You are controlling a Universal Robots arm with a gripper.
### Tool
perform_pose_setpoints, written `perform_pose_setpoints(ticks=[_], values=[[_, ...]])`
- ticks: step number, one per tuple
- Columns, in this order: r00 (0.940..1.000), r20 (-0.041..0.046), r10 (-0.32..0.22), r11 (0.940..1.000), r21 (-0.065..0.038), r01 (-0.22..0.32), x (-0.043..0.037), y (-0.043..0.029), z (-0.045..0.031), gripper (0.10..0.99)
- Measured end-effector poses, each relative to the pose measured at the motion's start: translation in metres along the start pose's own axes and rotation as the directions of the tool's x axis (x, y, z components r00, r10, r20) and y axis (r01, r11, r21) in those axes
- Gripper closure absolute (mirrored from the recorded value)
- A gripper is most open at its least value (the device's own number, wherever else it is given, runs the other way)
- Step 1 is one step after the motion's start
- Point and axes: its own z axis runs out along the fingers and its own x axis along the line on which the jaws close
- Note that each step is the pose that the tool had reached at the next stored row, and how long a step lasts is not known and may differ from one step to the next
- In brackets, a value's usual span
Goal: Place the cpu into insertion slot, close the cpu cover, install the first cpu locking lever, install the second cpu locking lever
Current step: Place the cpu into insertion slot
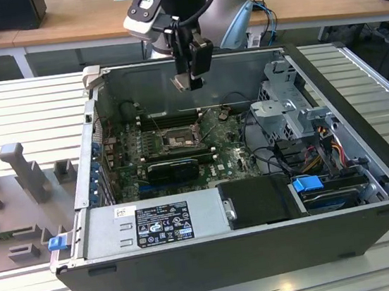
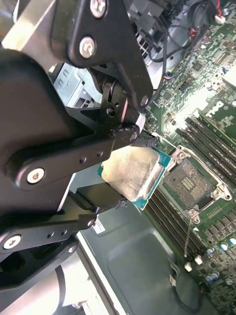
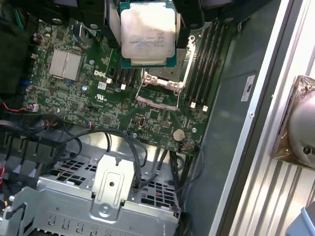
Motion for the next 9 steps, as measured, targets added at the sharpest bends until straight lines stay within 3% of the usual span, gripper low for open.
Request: perform_pose_setpoints(ticks=[3,9], values=[[0.9997,0.0021,0.026,0.9997,-0.001,-0.026,0.0000,0.0000,0.0006,0.553],[0.9996,0.0024,0.028,0.9996,0.000,-0.028,-0.0001,-0.0006,0.0066,0.553]])
